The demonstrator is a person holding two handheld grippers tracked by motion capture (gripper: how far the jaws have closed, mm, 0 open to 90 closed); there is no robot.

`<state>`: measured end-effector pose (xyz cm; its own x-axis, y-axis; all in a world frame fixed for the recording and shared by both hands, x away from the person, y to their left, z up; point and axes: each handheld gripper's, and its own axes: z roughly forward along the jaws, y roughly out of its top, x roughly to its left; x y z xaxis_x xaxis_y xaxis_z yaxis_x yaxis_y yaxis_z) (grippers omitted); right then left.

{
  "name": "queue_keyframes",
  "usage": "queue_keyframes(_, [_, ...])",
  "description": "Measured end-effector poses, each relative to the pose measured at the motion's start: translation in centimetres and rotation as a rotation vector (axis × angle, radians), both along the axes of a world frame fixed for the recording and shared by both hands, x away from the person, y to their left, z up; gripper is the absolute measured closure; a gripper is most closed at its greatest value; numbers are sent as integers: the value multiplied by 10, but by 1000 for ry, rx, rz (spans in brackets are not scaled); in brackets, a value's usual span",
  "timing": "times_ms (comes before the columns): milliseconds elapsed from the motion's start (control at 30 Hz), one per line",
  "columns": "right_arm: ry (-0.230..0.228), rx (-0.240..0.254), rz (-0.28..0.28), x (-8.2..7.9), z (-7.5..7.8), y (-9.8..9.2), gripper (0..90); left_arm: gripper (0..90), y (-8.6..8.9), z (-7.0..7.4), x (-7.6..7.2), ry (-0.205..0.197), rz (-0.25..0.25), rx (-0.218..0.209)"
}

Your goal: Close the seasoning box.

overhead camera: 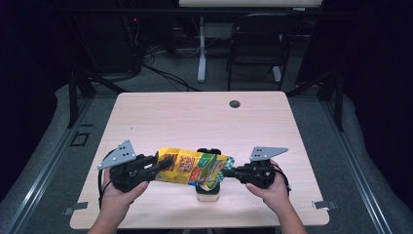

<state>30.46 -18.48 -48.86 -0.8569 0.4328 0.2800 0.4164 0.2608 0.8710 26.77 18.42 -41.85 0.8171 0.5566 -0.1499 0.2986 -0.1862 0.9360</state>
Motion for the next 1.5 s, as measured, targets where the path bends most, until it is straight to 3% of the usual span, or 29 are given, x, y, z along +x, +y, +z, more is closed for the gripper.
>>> queue_keyframes(300, [0, -7, 28, -1, -1, 4, 859, 765, 1, -2, -1, 5, -10, 4])
queue_keyframes(400, [-2, -39, 49, -1, -6, 12, 841, 765, 0, -3, -1, 4, -10, 10])
queue_keyframes(967, [21, -8, 38, 3, -16, 11, 850, 766, 0, -2, -2, -2, -16, 10])
queue_keyframes(1500, [-10, -12, 27, -1, -15, 18, 889, 765, 6, -2, -3, 0, 4, 13])
